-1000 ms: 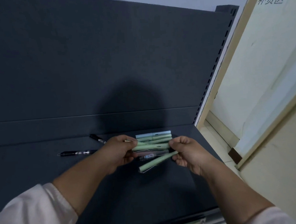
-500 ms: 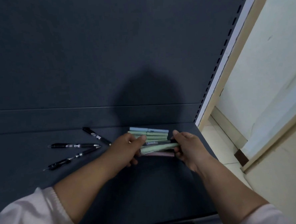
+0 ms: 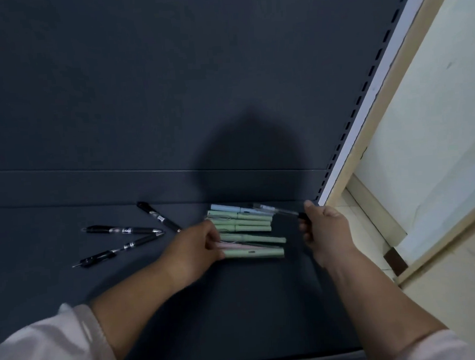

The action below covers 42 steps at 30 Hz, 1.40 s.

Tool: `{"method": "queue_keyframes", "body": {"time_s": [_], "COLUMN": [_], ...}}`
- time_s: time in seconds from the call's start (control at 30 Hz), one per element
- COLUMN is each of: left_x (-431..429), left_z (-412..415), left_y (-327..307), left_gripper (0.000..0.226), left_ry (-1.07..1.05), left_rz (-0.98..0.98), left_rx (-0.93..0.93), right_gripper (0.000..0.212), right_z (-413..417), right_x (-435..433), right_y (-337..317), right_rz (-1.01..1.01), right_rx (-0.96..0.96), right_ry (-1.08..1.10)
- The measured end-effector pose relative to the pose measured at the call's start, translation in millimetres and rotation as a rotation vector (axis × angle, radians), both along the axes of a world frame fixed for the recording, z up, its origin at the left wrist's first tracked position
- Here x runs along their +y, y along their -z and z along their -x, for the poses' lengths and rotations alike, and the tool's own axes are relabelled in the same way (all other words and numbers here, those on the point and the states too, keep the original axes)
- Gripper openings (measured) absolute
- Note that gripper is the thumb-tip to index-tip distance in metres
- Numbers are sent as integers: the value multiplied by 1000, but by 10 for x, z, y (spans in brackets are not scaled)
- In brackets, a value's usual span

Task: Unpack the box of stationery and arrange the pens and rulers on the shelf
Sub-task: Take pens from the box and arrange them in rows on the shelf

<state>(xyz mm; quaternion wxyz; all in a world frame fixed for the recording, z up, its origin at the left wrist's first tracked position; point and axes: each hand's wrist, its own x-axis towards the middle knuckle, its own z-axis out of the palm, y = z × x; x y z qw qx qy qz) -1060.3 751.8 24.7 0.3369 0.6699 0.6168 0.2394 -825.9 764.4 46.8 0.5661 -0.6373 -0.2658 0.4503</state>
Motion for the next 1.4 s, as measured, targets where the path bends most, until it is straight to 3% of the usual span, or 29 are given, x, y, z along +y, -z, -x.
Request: {"method": "queue_keyframes", "body": {"time_s": [0.13,0.3,0.53,0.73,0.77,0.83,0.9,0.97,1.03,1.23,1.4], "left_x": [-27,-96,-291,-555,-586,-642,-720,-814,-910,-1200,-1443], "left_z": [72,283,860,1458,1567,1787,2020,2279,2544,3346,4101], "left_y": [27,10,-97,-203,-223,-253,-288,-302,-325,-384,-340], "left_gripper": [25,23,21,69,67,35,10,8,10,61,66], "left_ry": [114,79,-115,-393,-404,-402,-403,-403,-404,-524,-568], "left_rz": [-216,-280,-222,-288,-292,-304,-281,-256,-240,-163,-138], "left_rx": [293,323,372,296,307,342,357,380,432,523,541], "right_gripper": [14,11,16,21,21,22,22,19,16,23,16], "right_z": [138,468,1244,2044,2160,2397,2634,2890,3164,4136,4823], "right_x": [12,70,173,71,32,-39,-85,-120,-176,-242,23], "right_y": [18,-32,-83,-151,-160,-167,-161,-142,-109,43,157], "right_rz": [-17,-48,36,11,14,1,-71,-211,-295,-469,-533], "right_rx": [131,229,152,154,153,106,-140,-500,-740,-1173,-1493], "right_ry": [-83,-300,-606,-828,-875,-968,-1053,-1131,-1220,-1318,-1078]}}
